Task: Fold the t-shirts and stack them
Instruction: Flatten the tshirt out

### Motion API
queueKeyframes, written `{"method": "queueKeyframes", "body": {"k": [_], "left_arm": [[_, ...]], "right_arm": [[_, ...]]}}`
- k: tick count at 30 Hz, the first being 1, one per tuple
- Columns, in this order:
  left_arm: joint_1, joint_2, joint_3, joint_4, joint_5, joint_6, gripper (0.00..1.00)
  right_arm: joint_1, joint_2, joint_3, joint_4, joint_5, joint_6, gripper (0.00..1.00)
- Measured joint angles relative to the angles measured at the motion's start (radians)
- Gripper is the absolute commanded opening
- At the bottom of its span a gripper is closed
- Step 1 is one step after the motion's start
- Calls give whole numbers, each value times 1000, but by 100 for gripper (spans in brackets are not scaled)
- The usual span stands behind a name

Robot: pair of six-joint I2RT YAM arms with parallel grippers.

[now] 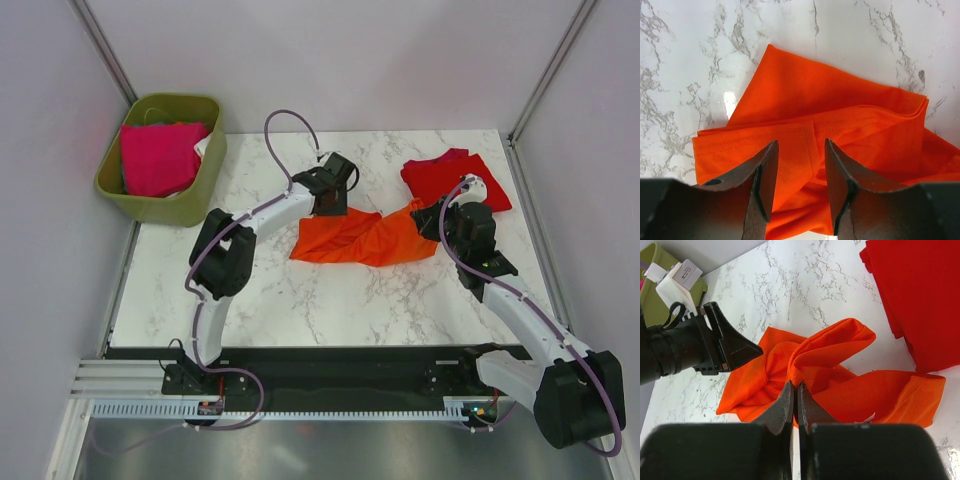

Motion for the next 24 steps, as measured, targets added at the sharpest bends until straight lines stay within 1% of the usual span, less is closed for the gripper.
{"method": "queueKeyframes", "body": {"k": [4,6,7,8,9,11,13,18,21,24], "left_arm": [[4,50,51,-6,3,0,49],[5,77,76,-22,10,0,43],[6,97,93,-29,16,0,37],[6,114,110,-36,18,-1,25],[6,130,126,-47,20,0,19],[6,149,140,-59,18,0,2],[6,152,140,-79,10,0,2],[7,129,124,-85,-60,-1,2],[18,70,72,-93,-89,-1,2],[52,-27,16,-105,-92,-1,2]], "right_arm": [[0,0,0,0,0,0,0],[0,0,0,0,0,0,0],[0,0,0,0,0,0,0],[0,0,0,0,0,0,0],[0,0,0,0,0,0,0],[0,0,0,0,0,0,0],[0,0,0,0,1,0,0],[0,0,0,-3,25,0,0],[-1,4,0,-6,39,1,0],[-5,27,0,-6,45,9,0]]}}
